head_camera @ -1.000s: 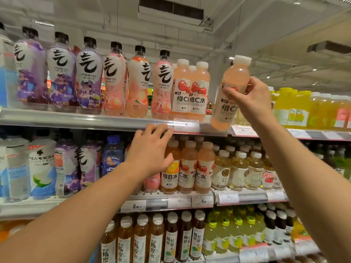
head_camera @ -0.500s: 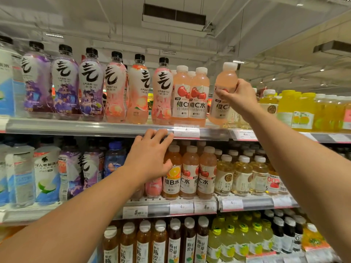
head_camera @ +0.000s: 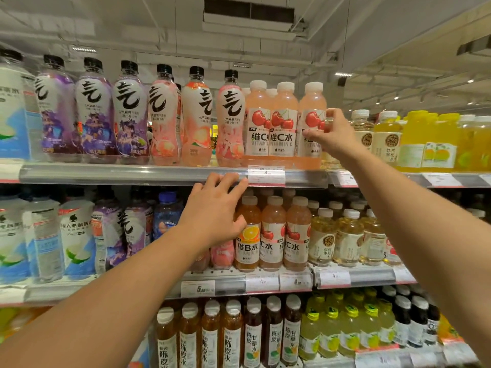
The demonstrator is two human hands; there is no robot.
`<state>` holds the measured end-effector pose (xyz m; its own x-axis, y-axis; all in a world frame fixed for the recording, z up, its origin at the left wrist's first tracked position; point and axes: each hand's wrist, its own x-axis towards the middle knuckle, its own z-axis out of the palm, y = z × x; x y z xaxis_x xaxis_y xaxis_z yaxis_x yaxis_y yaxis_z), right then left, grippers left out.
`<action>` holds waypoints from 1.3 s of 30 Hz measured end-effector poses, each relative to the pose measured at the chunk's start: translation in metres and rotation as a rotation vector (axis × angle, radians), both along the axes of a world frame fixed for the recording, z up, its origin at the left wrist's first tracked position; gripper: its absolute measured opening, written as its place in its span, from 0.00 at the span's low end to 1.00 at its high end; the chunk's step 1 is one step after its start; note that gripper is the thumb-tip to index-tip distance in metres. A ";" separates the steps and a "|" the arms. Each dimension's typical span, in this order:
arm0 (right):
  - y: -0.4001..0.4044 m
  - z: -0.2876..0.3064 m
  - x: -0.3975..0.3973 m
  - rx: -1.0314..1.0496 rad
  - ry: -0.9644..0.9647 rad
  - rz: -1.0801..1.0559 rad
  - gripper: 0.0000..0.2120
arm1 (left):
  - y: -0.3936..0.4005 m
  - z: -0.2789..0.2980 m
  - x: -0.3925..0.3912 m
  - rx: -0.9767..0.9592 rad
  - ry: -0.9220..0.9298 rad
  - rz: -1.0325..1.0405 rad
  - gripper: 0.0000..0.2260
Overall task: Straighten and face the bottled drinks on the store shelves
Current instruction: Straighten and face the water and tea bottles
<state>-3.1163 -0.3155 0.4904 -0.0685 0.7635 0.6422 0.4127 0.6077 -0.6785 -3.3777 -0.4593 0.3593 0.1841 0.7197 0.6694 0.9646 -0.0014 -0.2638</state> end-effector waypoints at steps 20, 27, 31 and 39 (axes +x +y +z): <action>-0.004 -0.051 -0.005 0.137 -0.115 -0.213 0.17 | -0.005 0.006 0.013 -0.079 -0.052 0.069 0.35; -0.027 -0.070 -0.004 0.113 -0.238 -0.279 0.17 | -0.021 0.026 0.017 -0.268 -0.246 -0.007 0.30; -0.069 -0.092 -0.001 0.232 -0.290 -0.196 0.23 | -0.063 0.006 0.021 -0.194 -0.386 -0.152 0.20; -0.165 -0.169 -0.011 0.045 -0.432 0.355 0.16 | -0.161 -0.083 0.022 -0.421 -0.638 -0.135 0.15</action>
